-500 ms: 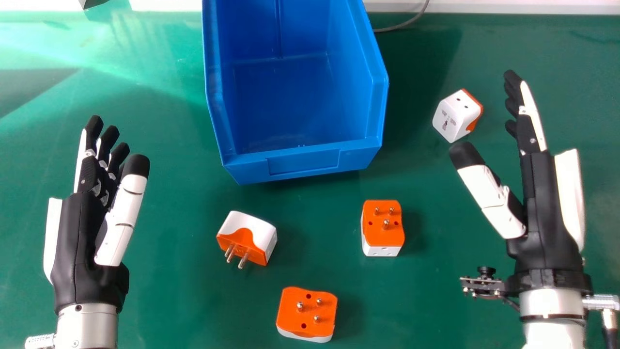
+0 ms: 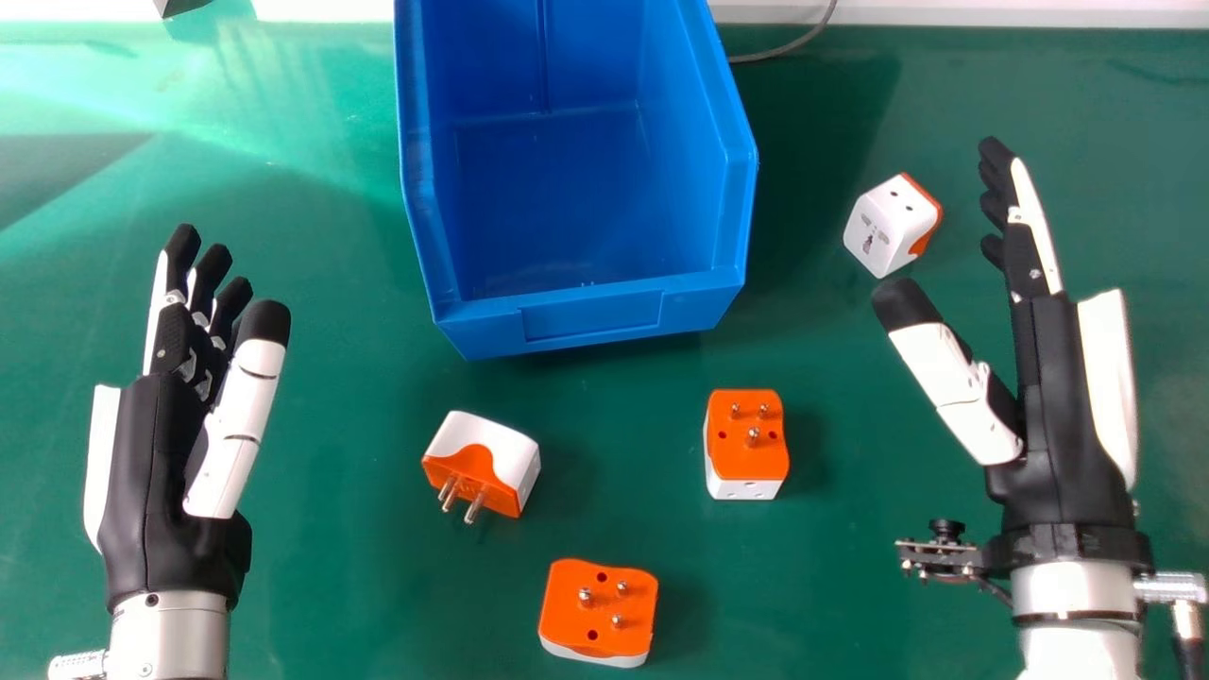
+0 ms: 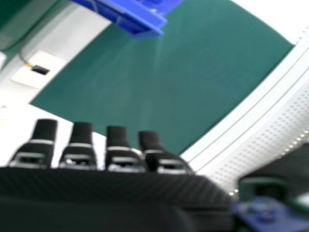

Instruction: Pick all objects and put in blue box

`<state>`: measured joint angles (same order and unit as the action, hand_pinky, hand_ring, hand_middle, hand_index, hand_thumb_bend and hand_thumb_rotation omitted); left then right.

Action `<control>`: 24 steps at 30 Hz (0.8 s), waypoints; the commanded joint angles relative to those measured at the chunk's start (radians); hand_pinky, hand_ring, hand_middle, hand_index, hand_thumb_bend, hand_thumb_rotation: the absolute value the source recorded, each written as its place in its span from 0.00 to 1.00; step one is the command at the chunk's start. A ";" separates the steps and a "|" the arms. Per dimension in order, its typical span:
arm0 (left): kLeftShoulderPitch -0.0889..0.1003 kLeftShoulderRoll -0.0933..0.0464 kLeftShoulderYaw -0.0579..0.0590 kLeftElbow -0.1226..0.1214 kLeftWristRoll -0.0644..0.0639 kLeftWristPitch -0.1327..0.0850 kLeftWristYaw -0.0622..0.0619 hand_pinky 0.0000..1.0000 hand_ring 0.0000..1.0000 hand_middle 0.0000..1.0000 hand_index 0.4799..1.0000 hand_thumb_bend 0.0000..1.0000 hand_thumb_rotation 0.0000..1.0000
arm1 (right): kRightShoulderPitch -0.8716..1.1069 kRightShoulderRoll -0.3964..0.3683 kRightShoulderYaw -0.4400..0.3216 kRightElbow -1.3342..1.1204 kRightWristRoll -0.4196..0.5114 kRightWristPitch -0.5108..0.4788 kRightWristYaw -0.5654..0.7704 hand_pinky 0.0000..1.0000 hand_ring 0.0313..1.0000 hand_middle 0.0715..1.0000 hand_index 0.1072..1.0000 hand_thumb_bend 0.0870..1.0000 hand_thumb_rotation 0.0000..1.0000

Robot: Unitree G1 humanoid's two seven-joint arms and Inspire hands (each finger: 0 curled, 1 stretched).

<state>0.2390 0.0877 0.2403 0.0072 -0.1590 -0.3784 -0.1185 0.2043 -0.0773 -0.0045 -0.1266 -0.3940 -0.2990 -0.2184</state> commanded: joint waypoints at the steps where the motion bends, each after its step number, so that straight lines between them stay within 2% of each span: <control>1: 0.005 0.006 0.003 -0.025 0.001 -0.005 0.002 0.94 0.95 0.97 0.96 0.65 0.67 | -0.030 0.001 -0.011 -0.032 0.007 0.020 -0.006 0.89 0.93 0.94 0.93 0.53 0.88; 5: 0.005 0.001 0.003 -0.029 -0.024 0.001 -0.010 0.94 0.95 0.98 0.96 0.66 0.67 | -0.066 -0.002 -0.015 -0.032 -0.046 0.074 -0.038 0.87 0.91 0.93 0.92 0.51 0.78; 7: 0.007 0.000 0.004 -0.033 -0.031 0.003 -0.013 0.94 0.95 0.98 0.97 0.66 0.67 | -0.091 -0.014 -0.016 -0.028 -0.080 0.108 -0.045 0.86 0.90 0.92 0.91 0.51 0.74; 9: 0.010 0.002 0.005 -0.036 -0.028 0.004 -0.012 0.95 0.96 0.98 0.97 0.65 0.66 | -0.117 -0.027 -0.017 -0.021 -0.108 0.142 -0.046 0.83 0.89 0.91 0.89 0.51 0.68; 10: 0.011 0.003 0.006 -0.036 -0.028 0.005 -0.013 0.95 0.96 0.98 0.97 0.65 0.66 | -0.129 -0.033 -0.018 -0.016 -0.121 0.155 -0.047 0.83 0.89 0.91 0.89 0.51 0.68; 13: 0.013 0.003 0.008 -0.036 -0.036 0.004 -0.017 0.96 0.96 0.98 0.97 0.65 0.67 | -0.161 -0.045 -0.020 -0.002 -0.130 0.190 -0.044 0.81 0.87 0.89 0.88 0.52 0.62; 16: 0.015 0.001 0.008 -0.041 -0.039 0.009 -0.014 0.96 0.96 0.98 0.98 0.65 0.67 | -0.190 -0.059 -0.020 0.012 -0.136 0.217 -0.042 0.79 0.86 0.89 0.87 0.53 0.57; 20: 0.015 0.006 0.008 -0.041 -0.043 0.008 -0.018 0.96 0.96 0.98 0.97 0.64 0.67 | -0.221 -0.074 -0.013 0.034 -0.152 0.244 -0.048 0.78 0.86 0.89 0.86 0.54 0.51; 24: 0.013 0.015 0.009 -0.036 -0.040 0.007 -0.024 0.97 0.97 0.99 0.98 0.64 0.67 | -0.254 -0.088 -0.001 0.071 -0.181 0.262 -0.070 0.76 0.85 0.88 0.85 0.56 0.47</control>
<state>0.2515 0.0923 0.2433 -0.0091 -0.1953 -0.3605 -0.1337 -0.0200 -0.1535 -0.0055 -0.0506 -0.5581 -0.0413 -0.2651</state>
